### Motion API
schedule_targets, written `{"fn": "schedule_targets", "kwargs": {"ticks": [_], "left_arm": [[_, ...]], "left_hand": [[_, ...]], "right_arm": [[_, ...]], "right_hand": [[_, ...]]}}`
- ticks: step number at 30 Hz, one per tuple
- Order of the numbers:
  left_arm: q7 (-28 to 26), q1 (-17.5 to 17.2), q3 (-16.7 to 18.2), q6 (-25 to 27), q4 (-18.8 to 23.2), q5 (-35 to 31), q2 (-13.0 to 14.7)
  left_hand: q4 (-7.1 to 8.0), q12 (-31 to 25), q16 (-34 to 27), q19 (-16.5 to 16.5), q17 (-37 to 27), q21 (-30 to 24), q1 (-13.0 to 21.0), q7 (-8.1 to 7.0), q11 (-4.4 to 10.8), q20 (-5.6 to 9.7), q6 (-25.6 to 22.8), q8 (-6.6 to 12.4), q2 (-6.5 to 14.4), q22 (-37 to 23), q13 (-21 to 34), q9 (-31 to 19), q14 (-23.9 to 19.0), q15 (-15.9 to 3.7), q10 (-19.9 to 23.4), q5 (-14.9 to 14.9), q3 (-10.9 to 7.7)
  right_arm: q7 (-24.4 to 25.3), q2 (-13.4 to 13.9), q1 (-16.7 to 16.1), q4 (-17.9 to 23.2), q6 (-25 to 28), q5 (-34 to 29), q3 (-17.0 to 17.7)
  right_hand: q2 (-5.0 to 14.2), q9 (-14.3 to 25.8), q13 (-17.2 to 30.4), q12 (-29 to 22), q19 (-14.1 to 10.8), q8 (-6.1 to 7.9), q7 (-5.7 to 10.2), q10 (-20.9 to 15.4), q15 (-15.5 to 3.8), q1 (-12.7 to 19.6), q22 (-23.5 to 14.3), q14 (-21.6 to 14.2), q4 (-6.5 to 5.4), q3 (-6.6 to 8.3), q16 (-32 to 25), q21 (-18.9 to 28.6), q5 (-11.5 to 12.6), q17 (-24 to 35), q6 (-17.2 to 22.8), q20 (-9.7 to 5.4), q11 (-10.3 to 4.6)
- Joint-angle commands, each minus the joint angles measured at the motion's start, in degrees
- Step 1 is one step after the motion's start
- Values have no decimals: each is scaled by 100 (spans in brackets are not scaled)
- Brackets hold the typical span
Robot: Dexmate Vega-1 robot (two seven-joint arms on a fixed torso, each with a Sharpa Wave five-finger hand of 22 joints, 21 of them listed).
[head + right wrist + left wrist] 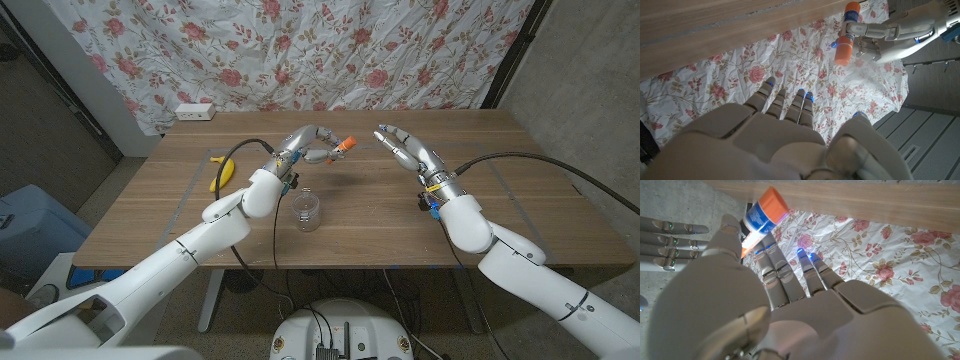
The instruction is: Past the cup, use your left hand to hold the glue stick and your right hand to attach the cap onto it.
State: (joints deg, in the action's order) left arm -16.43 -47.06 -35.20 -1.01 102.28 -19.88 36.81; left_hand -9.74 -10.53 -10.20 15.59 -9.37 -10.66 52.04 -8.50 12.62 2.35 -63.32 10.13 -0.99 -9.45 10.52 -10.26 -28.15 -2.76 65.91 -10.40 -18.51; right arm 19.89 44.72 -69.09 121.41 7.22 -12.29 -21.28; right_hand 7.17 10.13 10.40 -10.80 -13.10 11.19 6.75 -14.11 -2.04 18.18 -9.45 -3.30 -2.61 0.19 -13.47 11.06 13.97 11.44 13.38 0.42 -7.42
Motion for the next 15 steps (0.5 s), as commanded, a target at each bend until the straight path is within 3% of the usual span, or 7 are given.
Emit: {"fn": "schedule_targets", "kwargs": {"ticks": [1,15], "left_arm": [[256,139,68,-112,-92,78,205],[370,78,142,73,70,65,336]], "left_hand": [[26,-14,6,25,-12,-8,178,-55,19,217,-4,82,362,-18,24,-51,-20,-824,-3,-19,5],[29,-5,10,21,-9,-9,164,-64,20,199,59,71,366,-19,24,-55,-5,-823,-74,-24,12]], "right_arm": [[-133,-53,50,-326,-513,870,171],[-295,-99,275,-768,-874,1320,175]], "right_hand": [[4,9,16,5,-56,-36,-18,-36,-218,-52,-15,-93,-24,35,-15,52,-13,17,-8,-16,28],[23,9,17,-8,-208,-24,-45,-73,-233,-103,-14,-261,-41,49,-52,73,-17,16,27,-70,59]]}}
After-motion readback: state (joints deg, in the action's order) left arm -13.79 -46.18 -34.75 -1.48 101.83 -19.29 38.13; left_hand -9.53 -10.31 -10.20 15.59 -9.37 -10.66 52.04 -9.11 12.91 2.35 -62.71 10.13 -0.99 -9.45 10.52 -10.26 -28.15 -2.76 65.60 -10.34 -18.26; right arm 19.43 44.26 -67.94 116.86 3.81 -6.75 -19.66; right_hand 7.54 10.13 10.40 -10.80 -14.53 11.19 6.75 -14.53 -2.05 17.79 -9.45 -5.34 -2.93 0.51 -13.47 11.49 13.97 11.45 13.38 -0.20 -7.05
